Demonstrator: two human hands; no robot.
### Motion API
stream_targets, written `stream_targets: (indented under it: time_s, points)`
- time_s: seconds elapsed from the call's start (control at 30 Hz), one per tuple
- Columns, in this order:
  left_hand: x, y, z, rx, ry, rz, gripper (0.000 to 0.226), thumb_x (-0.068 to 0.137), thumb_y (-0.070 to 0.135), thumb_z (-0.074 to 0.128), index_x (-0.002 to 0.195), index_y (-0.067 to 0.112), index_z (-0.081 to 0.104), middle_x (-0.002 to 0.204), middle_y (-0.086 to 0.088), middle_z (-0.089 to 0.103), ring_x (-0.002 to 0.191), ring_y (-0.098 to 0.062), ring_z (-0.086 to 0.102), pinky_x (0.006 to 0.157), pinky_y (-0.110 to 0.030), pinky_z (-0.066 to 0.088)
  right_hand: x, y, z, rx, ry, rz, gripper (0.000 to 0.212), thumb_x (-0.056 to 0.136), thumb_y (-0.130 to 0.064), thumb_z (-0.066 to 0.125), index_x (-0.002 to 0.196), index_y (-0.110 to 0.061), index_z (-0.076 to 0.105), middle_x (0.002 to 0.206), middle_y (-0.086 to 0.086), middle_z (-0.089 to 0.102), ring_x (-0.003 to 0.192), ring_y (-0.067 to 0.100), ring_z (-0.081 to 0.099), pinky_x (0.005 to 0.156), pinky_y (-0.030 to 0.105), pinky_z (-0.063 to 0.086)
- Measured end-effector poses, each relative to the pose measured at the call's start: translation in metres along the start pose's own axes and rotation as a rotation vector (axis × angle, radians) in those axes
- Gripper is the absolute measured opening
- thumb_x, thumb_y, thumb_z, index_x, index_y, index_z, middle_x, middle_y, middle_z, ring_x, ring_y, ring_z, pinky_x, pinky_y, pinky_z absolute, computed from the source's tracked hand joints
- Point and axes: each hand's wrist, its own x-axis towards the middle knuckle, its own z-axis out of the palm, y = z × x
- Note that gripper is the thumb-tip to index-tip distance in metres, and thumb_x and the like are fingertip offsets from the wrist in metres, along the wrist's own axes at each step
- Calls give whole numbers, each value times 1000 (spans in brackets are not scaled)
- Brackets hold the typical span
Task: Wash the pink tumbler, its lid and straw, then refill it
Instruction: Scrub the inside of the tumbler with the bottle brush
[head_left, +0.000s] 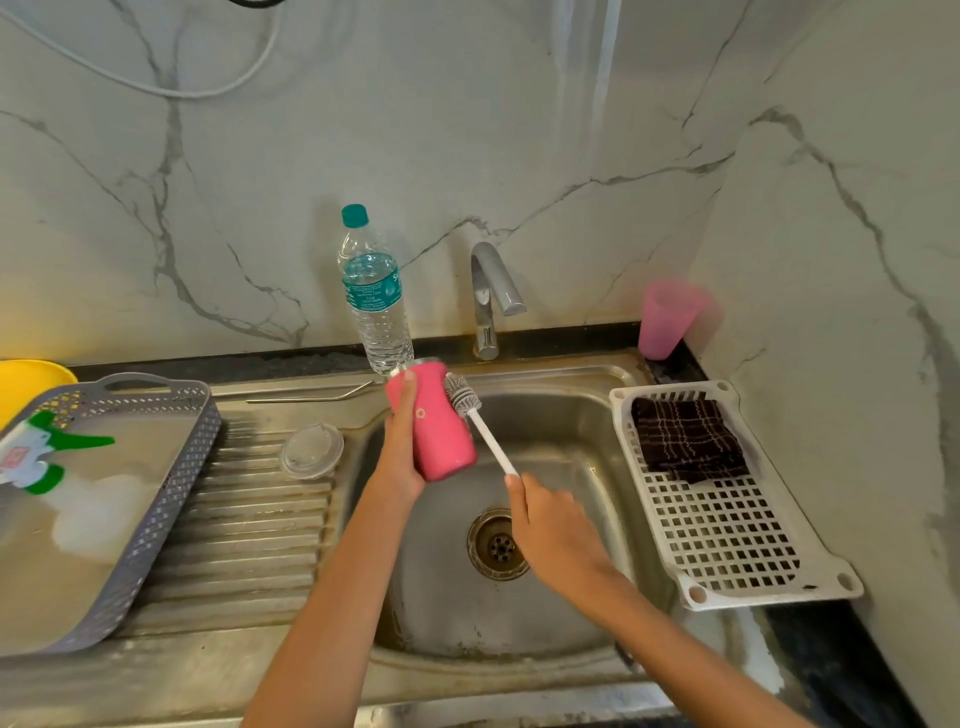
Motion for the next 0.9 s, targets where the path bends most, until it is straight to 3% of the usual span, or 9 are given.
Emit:
stream_targets:
  time_s: [0.07, 0.13, 0.27, 0.4, 0.57, 0.63, 0.8, 0.9]
  points:
    - [4, 7, -2, -20, 68, 12, 74, 74, 63, 71, 131, 22, 49, 116, -11, 67, 95, -28, 70, 61, -40, 59, -20, 3, 5, -19, -15, -39, 44, 104, -42, 19, 99, -15, 54, 74, 4, 61, 70, 28, 60, 68, 42, 50]
    - [2, 10, 0, -50, 73, -10, 61, 81, 63, 64, 124, 20, 54, 106, -10, 68, 88, -26, 69, 56, -37, 59, -33, 4, 7, -35, -21, -60, 43, 103, -43, 19, 100, -17, 53, 65, -6, 50, 61, 22, 55, 62, 36, 48]
    - [-4, 5, 7, -12, -6, -36, 55, 87, 62, 56, 122, 19, 57, 100, -10, 70, 86, -26, 69, 65, -38, 60, -12, -2, 0, -42, 82, -53, 44, 103, -44, 18, 99, -15, 52, 78, 8, 65, 76, 33, 63, 65, 38, 45]
    - [-11, 0, 14, -20, 27, -22, 44, 86, 60, 59, 111, 23, 57, 100, -9, 69, 88, -25, 68, 72, -38, 59, 15, -13, -4, -27, 104, -44, 44, 103, -44, 18, 103, -14, 51, 89, 13, 66, 86, 37, 61, 66, 38, 39]
    - [4, 27, 0, -172, 97, 29, 75, 76, 68, 66, 131, 18, 52, 108, -11, 68, 92, -27, 69, 68, -40, 59, -1, -11, 6, -112, 57, -76, 45, 103, -43, 18, 106, -14, 52, 87, 13, 67, 83, 36, 62, 65, 38, 41]
    - [4, 34, -2, -160, 65, 37, 71, 78, 67, 64, 128, 18, 53, 104, -10, 69, 86, -25, 71, 66, -39, 60, -3, -11, 4, -94, 58, -72, 45, 103, -43, 18, 105, -14, 52, 86, 13, 67, 83, 36, 62, 65, 37, 41]
    - [-6, 11, 4, -37, -9, -3, 59, 83, 65, 60, 122, 21, 56, 104, -12, 72, 92, -28, 71, 80, -43, 59, 32, -21, -9, -30, 97, -31, 45, 103, -42, 20, 105, -12, 53, 88, 13, 66, 85, 36, 61, 65, 39, 44]
    - [-2, 14, 3, -83, 19, 5, 62, 81, 66, 62, 124, 21, 55, 106, -12, 70, 91, -28, 70, 75, -41, 59, 33, -17, -8, -53, 92, -37, 45, 103, -42, 20, 105, -12, 54, 89, 14, 66, 85, 37, 61, 66, 39, 42]
